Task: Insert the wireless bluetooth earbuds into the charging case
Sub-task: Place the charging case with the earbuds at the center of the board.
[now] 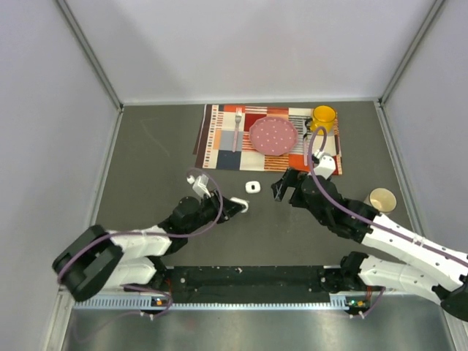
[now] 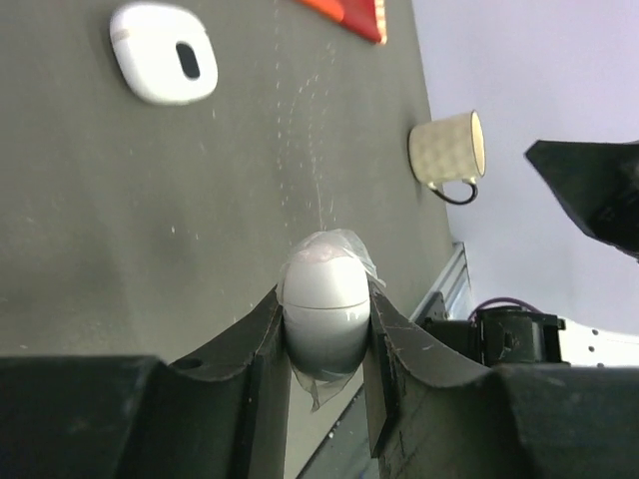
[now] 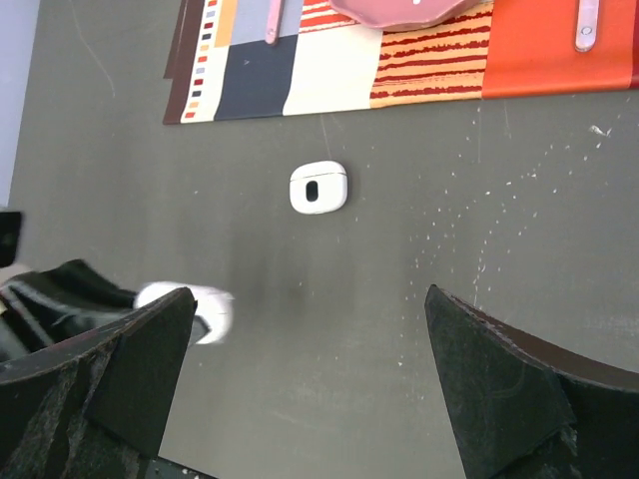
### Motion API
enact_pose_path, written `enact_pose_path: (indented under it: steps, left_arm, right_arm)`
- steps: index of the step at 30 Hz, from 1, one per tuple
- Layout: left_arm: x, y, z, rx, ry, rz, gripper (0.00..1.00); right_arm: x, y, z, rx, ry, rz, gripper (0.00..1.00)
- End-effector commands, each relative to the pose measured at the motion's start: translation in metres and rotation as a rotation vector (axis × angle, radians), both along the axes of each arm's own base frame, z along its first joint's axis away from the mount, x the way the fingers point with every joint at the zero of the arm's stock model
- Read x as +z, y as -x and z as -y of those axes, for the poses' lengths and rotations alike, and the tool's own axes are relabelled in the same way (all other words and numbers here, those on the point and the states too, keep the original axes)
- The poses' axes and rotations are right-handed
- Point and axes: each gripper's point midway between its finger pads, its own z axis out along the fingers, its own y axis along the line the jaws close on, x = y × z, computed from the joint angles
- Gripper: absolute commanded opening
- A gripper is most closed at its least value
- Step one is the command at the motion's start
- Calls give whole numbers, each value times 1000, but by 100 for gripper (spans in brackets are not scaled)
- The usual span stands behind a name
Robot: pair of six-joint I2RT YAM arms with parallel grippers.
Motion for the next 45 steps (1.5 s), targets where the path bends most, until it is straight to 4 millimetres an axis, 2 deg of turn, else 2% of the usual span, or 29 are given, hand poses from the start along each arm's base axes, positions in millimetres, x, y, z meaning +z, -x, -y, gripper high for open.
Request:
enact_pose_path:
  steps: [1, 2, 3, 5, 6, 8, 9, 12, 20, 28, 33, 38, 45]
  left_arm:
    - [43, -7, 37, -111, 173, -2, 0]
    - [39, -8, 43, -132, 154, -13, 0]
    - [26, -8, 49, -163, 130, -56, 0]
    - [33, -13, 63, -193, 147, -66, 0]
    - [24, -16, 67, -196, 135, -93, 0]
    - [22, -21, 71, -183, 156, -121, 0]
    - [14, -24, 71, -165, 157, -144, 0]
    - [8, -27, 70, -130, 198, -182, 0]
    - [-26, -25, 65, -46, 143, -275, 0]
    - [-43, -32, 63, 35, 116, -317, 0]
    - [-50, -31, 66, 50, 119, -345, 2]
    - [-60, -28, 67, 57, 127, -389, 9]
    - [-77, -28, 61, 110, 92, -441, 15]
  right_arm:
    - [8, 2, 1, 6, -59, 1, 99]
    - [7, 2, 3, 2, -54, 0, 99]
    - [6, 2, 4, -1, -52, -1, 99]
    - [4, 4, 6, -6, -52, -4, 99]
    - [4, 4, 7, -8, -54, -2, 99]
    - [4, 5, 12, -18, -58, 2, 99]
    - [3, 6, 14, -23, -60, 1, 99]
    - [2, 8, 20, -36, -64, 10, 99]
    - [-2, 12, 34, -64, -51, 24, 99]
    - [-5, 9, 39, -76, -20, 31, 99]
    - [-3, 9, 40, -75, -18, 37, 99]
    - [-3, 11, 39, -64, -24, 30, 99]
    - [-5, 15, 50, -90, -32, 39, 99]
